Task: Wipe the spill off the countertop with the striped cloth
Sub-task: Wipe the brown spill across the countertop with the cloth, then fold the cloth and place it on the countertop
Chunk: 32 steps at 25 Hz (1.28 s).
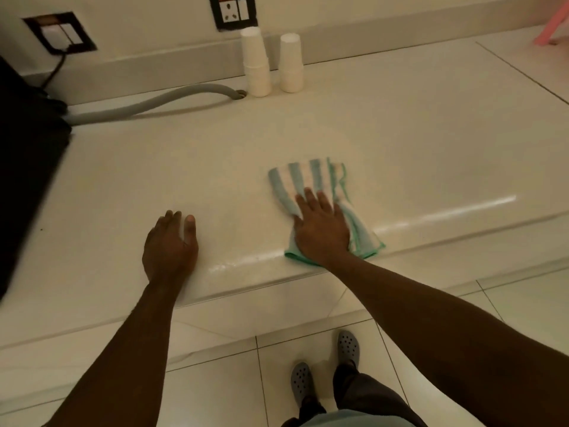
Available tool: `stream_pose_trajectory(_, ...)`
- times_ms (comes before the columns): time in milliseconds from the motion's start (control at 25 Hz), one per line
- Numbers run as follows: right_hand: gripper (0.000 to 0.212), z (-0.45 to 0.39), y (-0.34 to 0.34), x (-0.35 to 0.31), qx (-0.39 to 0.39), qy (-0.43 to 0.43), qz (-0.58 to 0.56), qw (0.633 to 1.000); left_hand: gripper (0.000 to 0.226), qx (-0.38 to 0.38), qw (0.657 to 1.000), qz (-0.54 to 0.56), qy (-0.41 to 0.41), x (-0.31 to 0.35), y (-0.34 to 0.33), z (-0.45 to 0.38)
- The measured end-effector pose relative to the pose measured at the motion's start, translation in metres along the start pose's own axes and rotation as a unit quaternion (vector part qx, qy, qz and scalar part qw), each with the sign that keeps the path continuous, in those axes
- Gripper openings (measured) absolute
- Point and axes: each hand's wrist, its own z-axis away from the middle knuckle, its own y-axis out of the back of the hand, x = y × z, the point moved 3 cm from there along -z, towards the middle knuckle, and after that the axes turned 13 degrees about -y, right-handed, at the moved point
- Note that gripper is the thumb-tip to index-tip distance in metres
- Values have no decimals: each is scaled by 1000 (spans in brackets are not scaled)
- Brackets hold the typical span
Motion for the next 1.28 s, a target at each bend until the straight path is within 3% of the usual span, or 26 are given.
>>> stream_pose_trajectory(240,53,-3,-11,-71,-55,156,16,986,57,59,995,81,6,-8,1,18)
stream_pose_trajectory(440,53,33,-22,-101,-76,282,15,956,61,192,934,285,96,-21,16,21)
stream_pose_trajectory(800,52,66,-22,-89,-83,453,61,886,61,174,948,260,52,-9,25,9)
stream_pose_trajectory(960,55,65,-22,-63,-69,451,93,885,60,108,967,226,40,5,29,3)
stream_pose_trajectory(1080,57,64,-19,-50,-77,418,81,902,66,53,990,103,77,17,31,8)
stream_pose_trajectory(1160,61,61,-16,-46,-80,377,59,921,70,58,992,29,104,31,33,24)
stream_pose_trajectory(1280,63,56,-13,-44,-67,283,38,956,71,44,992,2,115,59,27,52)
